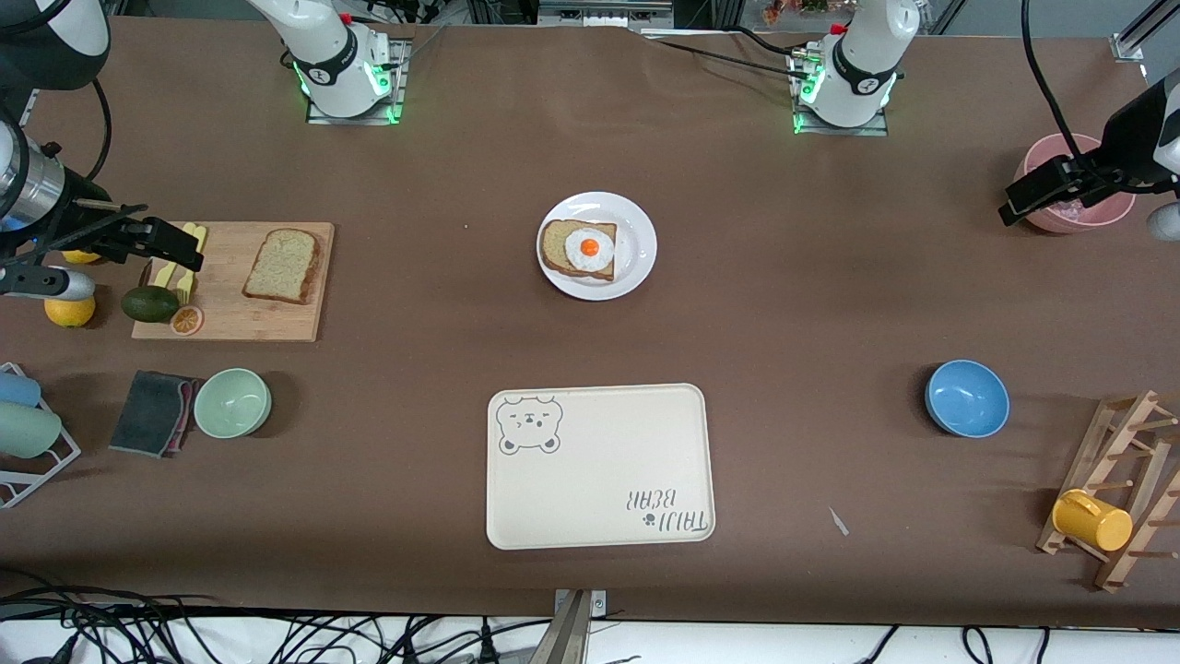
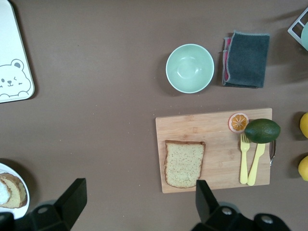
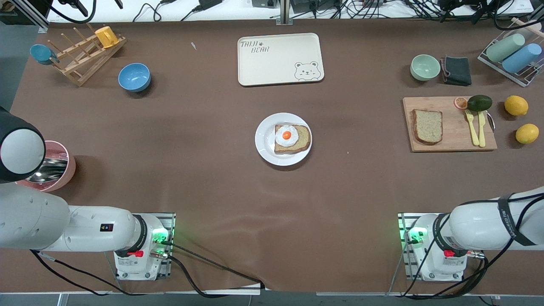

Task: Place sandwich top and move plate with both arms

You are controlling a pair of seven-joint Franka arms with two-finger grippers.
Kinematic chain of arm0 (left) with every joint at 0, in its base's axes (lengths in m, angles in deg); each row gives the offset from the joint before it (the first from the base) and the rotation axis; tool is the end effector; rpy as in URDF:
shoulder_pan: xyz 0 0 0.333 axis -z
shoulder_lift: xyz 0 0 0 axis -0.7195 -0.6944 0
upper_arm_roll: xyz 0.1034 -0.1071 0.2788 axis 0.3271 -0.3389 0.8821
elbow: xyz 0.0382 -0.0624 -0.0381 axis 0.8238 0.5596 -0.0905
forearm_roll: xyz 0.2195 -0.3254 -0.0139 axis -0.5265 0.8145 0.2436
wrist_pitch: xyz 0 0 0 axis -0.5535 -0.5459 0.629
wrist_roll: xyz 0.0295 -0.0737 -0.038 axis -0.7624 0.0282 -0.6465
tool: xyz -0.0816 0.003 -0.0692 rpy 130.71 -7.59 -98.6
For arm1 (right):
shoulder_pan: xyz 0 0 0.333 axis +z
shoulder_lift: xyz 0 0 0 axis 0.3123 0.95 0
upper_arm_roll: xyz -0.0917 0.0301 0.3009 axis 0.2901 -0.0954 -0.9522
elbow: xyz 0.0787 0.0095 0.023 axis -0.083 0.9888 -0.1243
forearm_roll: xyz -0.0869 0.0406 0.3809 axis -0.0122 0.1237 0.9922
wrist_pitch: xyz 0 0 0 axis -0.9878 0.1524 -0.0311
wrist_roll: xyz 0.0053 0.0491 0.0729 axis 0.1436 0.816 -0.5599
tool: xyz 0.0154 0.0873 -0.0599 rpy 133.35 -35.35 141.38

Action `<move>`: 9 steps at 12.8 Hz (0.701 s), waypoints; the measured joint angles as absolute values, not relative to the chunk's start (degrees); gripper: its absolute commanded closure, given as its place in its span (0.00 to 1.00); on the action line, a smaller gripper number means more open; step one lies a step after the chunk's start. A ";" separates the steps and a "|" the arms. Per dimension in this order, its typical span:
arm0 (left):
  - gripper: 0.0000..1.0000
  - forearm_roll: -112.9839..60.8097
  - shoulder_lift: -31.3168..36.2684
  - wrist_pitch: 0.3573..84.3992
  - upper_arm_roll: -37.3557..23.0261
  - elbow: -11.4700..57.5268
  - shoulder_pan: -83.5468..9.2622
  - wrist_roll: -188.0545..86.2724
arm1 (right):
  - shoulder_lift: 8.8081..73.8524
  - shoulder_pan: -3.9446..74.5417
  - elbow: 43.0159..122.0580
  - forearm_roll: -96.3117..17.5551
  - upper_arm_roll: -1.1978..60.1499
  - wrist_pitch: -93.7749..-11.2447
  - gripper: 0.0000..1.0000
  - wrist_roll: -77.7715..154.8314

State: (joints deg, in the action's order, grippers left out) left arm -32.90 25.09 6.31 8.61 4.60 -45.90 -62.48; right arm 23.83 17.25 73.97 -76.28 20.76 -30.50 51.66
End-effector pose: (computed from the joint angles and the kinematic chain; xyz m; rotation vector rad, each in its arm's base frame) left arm 0.5535 -0.0287 0.6540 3.0838 0.4107 -0.0987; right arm 0.5881 0.0221 0.5676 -3.1346 0.1589 0.0796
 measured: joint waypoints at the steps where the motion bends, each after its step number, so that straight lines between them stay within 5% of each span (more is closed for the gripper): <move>1: 0.00 -32.90 25.12 6.31 8.64 4.60 -45.94 -62.53 | 23.83 17.25 73.97 -76.30 20.76 -30.49 0.00 51.66; 9: 0.00 -32.90 25.14 6.31 8.61 4.81 -45.83 -63.09 | 23.79 17.25 74.09 -76.85 20.66 -30.48 0.00 51.66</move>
